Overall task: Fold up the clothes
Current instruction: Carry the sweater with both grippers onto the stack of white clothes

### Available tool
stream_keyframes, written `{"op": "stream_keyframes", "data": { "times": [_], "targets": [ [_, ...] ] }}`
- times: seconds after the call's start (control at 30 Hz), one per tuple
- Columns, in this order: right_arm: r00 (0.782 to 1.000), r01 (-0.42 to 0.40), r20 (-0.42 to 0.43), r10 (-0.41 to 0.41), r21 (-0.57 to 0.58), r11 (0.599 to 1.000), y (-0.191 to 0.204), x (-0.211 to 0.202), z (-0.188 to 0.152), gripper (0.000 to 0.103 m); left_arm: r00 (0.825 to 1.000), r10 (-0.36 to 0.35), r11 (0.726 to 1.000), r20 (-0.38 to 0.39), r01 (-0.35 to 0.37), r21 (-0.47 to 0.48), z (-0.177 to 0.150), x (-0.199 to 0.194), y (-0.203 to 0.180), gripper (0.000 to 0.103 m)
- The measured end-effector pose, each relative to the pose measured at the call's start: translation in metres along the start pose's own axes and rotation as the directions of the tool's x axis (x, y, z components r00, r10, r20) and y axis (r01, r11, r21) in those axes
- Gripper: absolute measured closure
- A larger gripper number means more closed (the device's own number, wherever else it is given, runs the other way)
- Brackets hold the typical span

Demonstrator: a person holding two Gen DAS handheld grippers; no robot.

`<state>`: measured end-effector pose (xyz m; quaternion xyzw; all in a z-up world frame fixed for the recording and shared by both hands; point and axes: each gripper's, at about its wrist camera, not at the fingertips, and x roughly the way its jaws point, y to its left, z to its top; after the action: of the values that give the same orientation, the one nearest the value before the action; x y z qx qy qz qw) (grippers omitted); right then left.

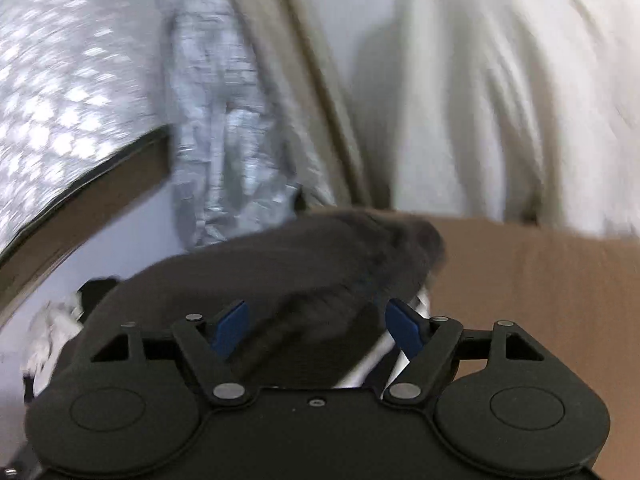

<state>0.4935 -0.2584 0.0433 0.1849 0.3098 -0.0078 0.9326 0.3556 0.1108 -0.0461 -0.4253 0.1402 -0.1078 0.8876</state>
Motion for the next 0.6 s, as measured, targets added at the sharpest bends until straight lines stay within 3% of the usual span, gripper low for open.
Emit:
{"op": "stream_keyframes", "data": {
  "times": [0.07,0.2,0.23,0.3,0.33,0.37,0.4,0.43,0.47,0.53,0.6],
  "targets": [
    [0.999,-0.046,0.003,0.046,0.066,0.997,-0.017,0.009,-0.001,0.022,1.000,0.013,1.000,0.025,-0.013,0.013,0.003,0.000,-0.006,0.019],
    [0.990,-0.138,0.019,0.137,0.196,0.971,-0.052,0.028,-0.002,0.022,0.997,0.046,0.998,0.064,-0.048,0.042,0.007,0.005,-0.017,0.013],
    [0.986,-0.167,0.026,0.166,0.230,0.959,-0.059,0.033,-0.001,0.019,0.997,0.056,0.997,0.053,-0.059,0.052,0.006,0.009,-0.018,0.009],
    [0.979,-0.203,0.032,0.202,0.255,0.945,-0.061,0.046,0.003,0.017,0.996,0.084,0.991,-0.028,-0.081,0.106,-0.002,0.028,-0.020,0.009],
    [0.978,-0.207,0.036,0.205,0.241,0.948,-0.058,0.051,0.005,0.017,0.993,0.099,0.987,-0.068,-0.089,0.133,-0.006,0.037,-0.021,0.020],
    [0.977,-0.212,0.035,0.210,0.210,0.954,-0.053,0.056,0.006,0.016,0.987,0.145,0.978,-0.075,-0.131,0.163,-0.012,0.045,-0.021,0.073],
    [0.976,-0.216,0.026,0.214,0.145,0.966,-0.044,0.058,0.007,0.018,0.973,0.231,0.956,-0.032,-0.220,0.194,-0.021,0.049,-0.020,0.082],
    [0.976,-0.218,0.011,0.217,0.054,0.975,-0.034,0.057,0.009,0.039,0.960,0.281,0.938,0.002,-0.275,0.212,-0.026,0.050,-0.021,0.083],
    [0.980,-0.197,-0.002,0.197,-0.062,0.979,-0.020,0.054,0.012,0.068,0.959,0.283,0.935,0.020,-0.281,0.216,-0.028,0.047,-0.022,0.086],
    [0.974,-0.197,0.053,0.221,-0.282,0.939,0.014,0.036,0.023,0.072,0.960,0.276,0.929,0.058,-0.281,0.242,-0.028,0.037,-0.032,0.088],
    [0.945,-0.225,0.134,0.299,-0.398,0.890,0.034,0.014,0.034,0.074,0.975,0.216,0.939,0.056,-0.223,0.262,-0.029,0.027,-0.048,0.088]
  ]
}}
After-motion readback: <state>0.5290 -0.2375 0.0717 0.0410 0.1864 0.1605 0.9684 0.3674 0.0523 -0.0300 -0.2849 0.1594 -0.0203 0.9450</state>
